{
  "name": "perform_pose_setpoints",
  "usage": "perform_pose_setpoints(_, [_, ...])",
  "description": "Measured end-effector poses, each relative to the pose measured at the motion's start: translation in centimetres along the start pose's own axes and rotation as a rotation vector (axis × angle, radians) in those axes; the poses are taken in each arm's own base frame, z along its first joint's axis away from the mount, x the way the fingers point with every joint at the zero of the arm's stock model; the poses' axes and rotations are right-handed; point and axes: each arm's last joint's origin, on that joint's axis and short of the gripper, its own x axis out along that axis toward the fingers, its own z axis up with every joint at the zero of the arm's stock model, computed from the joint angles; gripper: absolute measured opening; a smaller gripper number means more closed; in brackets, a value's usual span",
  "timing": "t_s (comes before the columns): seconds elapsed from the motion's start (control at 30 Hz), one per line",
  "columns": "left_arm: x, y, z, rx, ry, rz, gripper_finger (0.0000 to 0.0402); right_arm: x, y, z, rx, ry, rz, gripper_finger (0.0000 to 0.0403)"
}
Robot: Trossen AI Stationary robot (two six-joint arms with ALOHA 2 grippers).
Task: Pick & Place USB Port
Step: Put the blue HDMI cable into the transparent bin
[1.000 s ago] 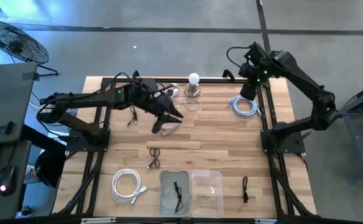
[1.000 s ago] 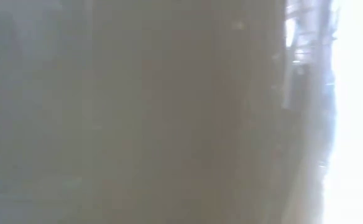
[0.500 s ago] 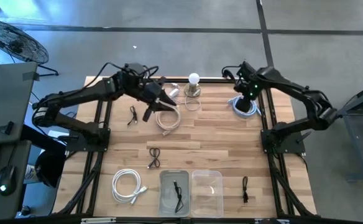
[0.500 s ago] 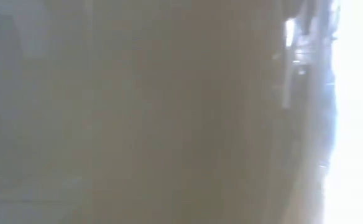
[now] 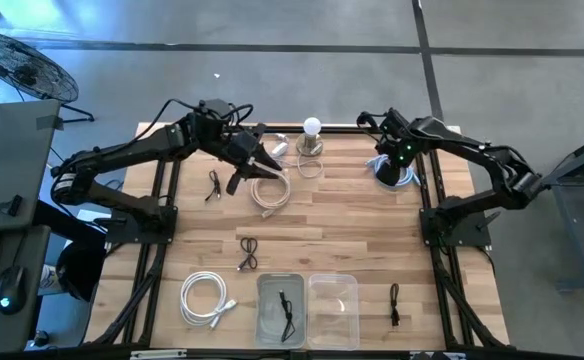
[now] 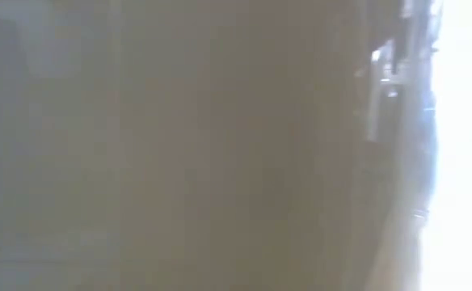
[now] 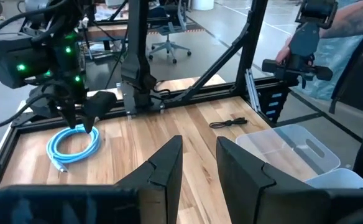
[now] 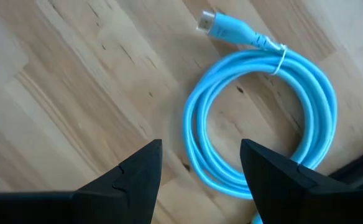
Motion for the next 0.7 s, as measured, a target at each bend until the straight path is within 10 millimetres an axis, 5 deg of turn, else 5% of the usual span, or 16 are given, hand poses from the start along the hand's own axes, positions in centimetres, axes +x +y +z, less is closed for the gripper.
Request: perform_pose_setpoints(0.7, [0.0,0.0,0.0,0.001,0.0,0.004,0.0097,4.0,0.2,-2.5,0.011,0.055,0.022,0.0209])
